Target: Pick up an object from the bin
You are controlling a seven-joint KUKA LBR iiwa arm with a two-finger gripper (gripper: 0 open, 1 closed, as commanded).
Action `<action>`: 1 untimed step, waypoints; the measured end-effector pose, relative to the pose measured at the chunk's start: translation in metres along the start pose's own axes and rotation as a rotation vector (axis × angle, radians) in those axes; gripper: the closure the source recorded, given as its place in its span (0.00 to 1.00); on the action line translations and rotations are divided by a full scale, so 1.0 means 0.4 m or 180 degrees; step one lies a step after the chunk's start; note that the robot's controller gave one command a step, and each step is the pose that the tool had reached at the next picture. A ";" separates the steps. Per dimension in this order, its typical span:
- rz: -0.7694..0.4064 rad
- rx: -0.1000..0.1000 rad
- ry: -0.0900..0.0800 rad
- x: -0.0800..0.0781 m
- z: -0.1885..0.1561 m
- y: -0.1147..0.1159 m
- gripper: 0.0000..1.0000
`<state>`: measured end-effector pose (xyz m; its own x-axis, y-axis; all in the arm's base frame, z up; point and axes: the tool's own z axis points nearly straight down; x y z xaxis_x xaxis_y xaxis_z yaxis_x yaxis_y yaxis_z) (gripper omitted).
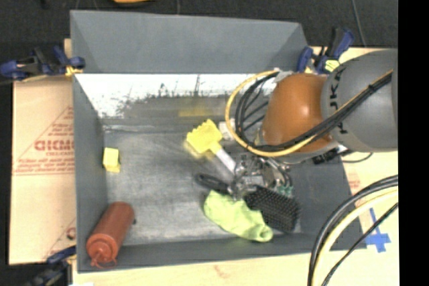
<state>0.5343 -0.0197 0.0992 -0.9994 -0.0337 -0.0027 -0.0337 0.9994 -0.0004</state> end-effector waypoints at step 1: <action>0.0006 -0.0001 0.0000 0.000 0.000 0.000 0.00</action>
Offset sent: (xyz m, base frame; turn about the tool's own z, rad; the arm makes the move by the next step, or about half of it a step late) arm 0.0000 0.0000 0.0000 0.0000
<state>0.5343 -0.0196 0.0992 -0.9995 -0.0316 -0.0027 -0.0316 0.9995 -0.0001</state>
